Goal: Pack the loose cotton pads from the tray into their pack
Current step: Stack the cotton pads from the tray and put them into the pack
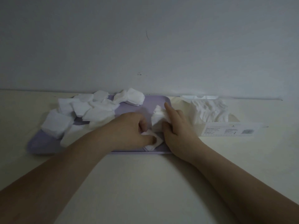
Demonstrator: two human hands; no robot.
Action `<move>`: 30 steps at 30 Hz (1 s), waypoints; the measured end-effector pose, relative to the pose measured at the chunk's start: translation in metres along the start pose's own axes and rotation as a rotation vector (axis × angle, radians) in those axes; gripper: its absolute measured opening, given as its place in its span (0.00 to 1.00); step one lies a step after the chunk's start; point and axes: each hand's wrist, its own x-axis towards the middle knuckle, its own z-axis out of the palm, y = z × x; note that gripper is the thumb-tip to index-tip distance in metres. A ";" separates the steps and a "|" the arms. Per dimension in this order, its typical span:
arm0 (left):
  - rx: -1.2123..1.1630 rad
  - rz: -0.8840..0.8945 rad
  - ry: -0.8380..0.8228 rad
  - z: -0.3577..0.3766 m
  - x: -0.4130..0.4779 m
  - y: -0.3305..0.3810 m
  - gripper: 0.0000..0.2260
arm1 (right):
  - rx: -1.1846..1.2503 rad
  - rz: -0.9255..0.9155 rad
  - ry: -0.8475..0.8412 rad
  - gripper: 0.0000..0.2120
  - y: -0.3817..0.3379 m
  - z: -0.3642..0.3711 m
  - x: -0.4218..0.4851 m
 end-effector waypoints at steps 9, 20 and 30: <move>-0.509 0.048 -0.172 -0.009 0.007 -0.017 0.16 | 0.197 0.114 0.127 0.28 -0.001 -0.011 -0.002; -0.833 0.051 0.030 0.005 0.010 -0.012 0.07 | 0.379 0.182 0.150 0.20 0.003 -0.012 -0.001; -0.775 0.035 0.153 0.019 0.010 -0.011 0.07 | 0.484 0.189 0.102 0.16 0.002 -0.012 -0.002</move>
